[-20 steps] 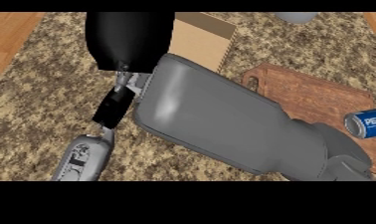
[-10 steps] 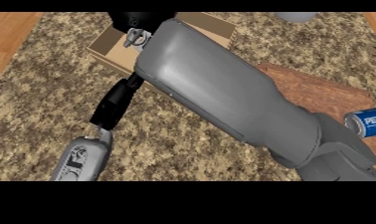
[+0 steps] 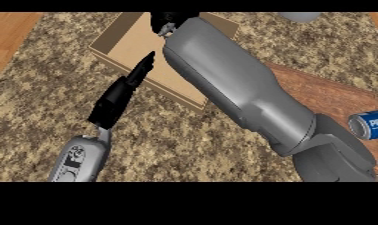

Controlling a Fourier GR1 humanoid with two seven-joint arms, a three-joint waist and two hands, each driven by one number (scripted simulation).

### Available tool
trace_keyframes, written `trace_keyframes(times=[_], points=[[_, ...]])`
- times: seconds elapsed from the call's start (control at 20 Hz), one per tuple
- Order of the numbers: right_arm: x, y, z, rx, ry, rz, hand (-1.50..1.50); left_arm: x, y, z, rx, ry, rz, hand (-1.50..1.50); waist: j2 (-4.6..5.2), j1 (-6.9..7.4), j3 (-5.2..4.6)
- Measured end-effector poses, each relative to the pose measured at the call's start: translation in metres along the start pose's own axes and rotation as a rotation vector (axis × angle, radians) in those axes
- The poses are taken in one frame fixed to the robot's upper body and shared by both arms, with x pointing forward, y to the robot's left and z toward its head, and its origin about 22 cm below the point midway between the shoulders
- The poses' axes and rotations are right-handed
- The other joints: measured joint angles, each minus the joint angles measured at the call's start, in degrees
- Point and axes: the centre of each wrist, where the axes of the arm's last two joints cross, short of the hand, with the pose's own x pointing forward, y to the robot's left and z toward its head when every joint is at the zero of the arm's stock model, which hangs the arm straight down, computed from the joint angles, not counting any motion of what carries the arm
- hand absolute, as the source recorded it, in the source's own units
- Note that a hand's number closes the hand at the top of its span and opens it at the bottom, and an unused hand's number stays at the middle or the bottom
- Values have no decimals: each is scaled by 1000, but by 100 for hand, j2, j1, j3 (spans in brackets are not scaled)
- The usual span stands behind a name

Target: Pick the cupcake from the cutting board and place it in the cardboard box

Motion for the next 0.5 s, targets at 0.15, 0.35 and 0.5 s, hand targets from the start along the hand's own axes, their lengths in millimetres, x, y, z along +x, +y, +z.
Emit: trace_keyframes(times=[0.15, 0.35, 0.5], points=[[-15, 16, -8, 59, 68, -61, -150, 0, 0, 2, -1, -6, -1, 0, 11, 17, 4], [-35, 38, -13, 117, 130, -156, -150, 2, -2, -2, -8, -10, 2, 0, 37, 64, 7], [-45, 50, -15, 110, 152, -235, -150, 3, -2, -2, -11, -11, -3, 0, 38, 70, 9]])
